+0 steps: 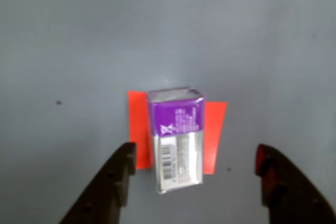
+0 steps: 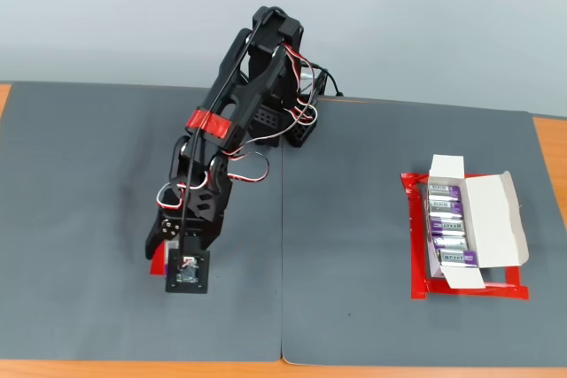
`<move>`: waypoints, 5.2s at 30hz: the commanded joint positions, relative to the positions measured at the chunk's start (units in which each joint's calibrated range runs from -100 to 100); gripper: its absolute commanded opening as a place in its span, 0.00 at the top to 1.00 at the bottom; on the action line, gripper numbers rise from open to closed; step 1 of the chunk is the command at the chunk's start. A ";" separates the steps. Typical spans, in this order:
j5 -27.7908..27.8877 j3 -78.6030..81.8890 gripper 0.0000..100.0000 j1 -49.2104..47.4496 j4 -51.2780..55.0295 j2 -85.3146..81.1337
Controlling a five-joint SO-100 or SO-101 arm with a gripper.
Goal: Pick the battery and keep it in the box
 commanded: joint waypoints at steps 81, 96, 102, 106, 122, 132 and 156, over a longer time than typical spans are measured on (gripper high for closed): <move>-4.53 -6.61 0.94 0.49 1.95 -0.81; -8.38 -6.61 0.94 -4.51 2.04 -13.70; -8.43 -6.25 0.94 -10.03 1.95 -18.45; -8.43 -6.43 0.94 -14.88 1.95 -19.30; -8.28 -10.41 0.94 -37.41 1.95 -18.70; -8.33 -9.69 0.94 -50.61 1.95 -18.28; -8.38 -10.32 0.93 -68.29 1.95 -9.38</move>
